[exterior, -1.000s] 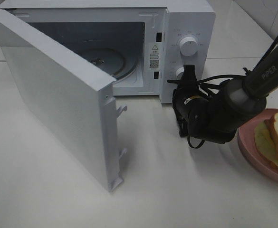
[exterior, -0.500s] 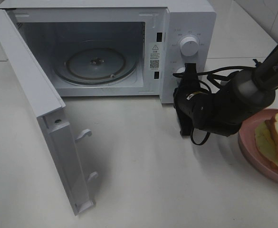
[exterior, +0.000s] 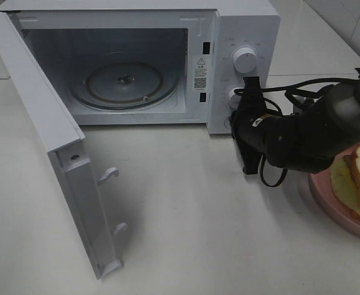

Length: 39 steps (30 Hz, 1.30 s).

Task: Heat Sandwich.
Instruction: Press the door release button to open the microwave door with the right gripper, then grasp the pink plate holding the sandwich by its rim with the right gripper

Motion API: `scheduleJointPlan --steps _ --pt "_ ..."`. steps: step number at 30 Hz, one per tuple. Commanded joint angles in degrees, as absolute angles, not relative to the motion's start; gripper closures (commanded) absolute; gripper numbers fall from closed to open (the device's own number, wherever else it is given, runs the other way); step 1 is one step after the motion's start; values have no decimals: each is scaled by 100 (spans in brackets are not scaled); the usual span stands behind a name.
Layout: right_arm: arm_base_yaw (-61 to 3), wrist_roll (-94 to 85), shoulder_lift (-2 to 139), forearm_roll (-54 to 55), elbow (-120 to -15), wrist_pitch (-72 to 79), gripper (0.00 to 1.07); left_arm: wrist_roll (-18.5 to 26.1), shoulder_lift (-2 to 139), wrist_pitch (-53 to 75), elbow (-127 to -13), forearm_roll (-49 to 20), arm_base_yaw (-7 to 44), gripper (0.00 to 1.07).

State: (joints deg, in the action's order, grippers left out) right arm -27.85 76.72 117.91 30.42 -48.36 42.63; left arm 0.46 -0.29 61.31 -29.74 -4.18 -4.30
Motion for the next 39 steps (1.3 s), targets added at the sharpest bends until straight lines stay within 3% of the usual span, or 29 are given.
scheduleJointPlan --steps 1,14,27,39 --pt "-2739 7626 11516 2830 -4624 4297 107 57 -120 6136 -2962 -424 -401 10" --pt "-2739 7437 10634 2630 -3730 3696 106 57 -120 6136 -2962 -424 -401 10" --pt "-2739 6096 9500 1690 -3449 1467 103 57 -120 6136 -2962 -424 -401 10" --pt "-2739 2561 8646 1593 -3449 -791 100 57 -120 6136 -2962 -424 -401 10"
